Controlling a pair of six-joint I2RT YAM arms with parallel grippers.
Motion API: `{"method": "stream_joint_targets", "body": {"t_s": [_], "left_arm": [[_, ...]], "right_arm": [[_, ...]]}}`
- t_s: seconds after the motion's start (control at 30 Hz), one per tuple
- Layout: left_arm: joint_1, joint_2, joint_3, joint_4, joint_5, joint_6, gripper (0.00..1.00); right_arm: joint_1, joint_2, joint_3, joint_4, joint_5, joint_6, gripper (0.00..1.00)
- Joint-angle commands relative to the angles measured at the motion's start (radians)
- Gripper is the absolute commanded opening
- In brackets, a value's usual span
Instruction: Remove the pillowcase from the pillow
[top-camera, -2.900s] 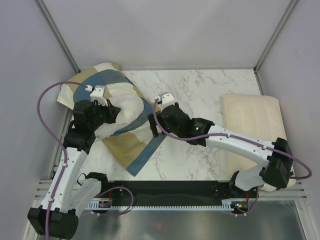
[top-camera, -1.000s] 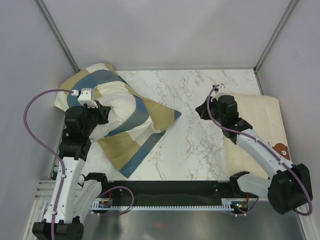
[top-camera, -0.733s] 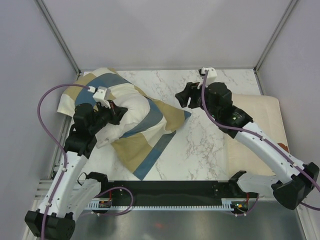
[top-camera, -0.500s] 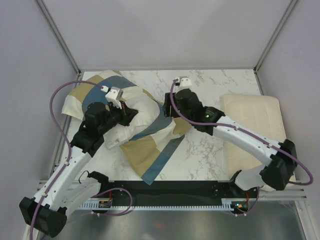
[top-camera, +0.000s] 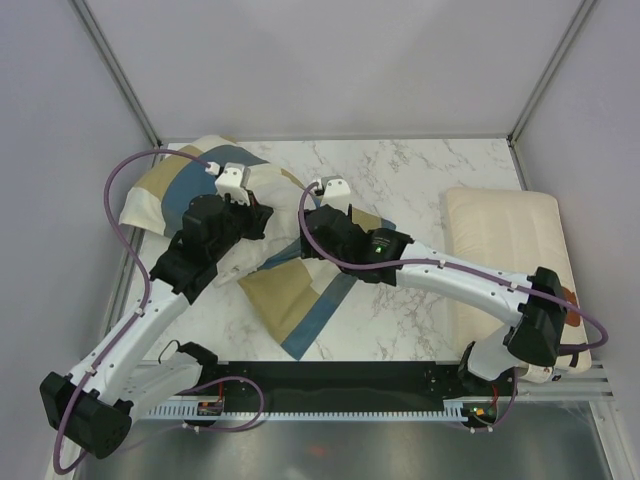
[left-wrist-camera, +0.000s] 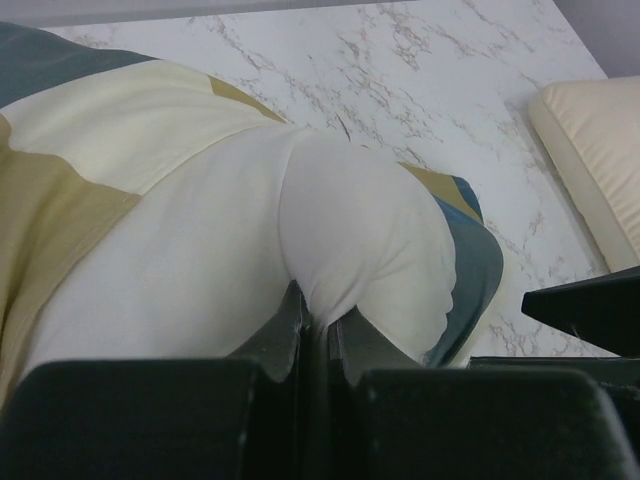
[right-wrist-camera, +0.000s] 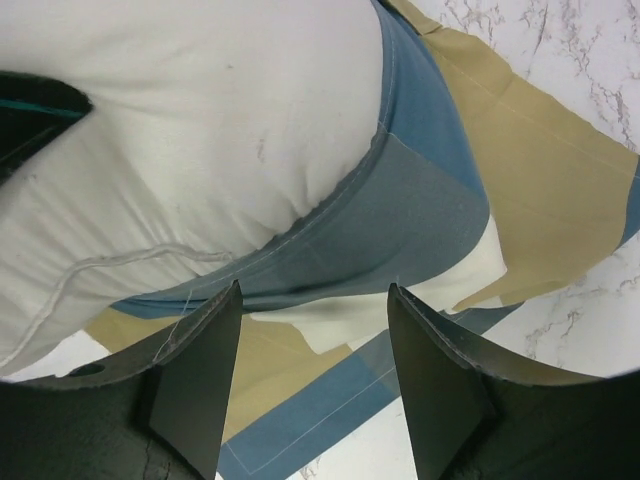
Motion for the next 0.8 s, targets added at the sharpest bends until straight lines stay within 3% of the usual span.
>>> {"method": "stream_joint_targets", "body": {"t_s": [0.0,0.47,0.77], "left_arm": [[-0.001,-0.016,0.02,0.154,-0.041,-0.015,0.02],[-0.002,-0.078,-0.032,0.157,0.017,-0.029,0.02],[-0.002,-0.078,-0.03,0.141,-0.017,-0.03,0.02]], "right_arm": [[0.013,0.018,0.064,-0.031,0.05,0.033,0.68],[-0.022,0.205,0.127,-0.04,0.182,0.074,0.75],[-0.065,0.216,0.007,-0.054,0.16,0.119,0.68]]}}
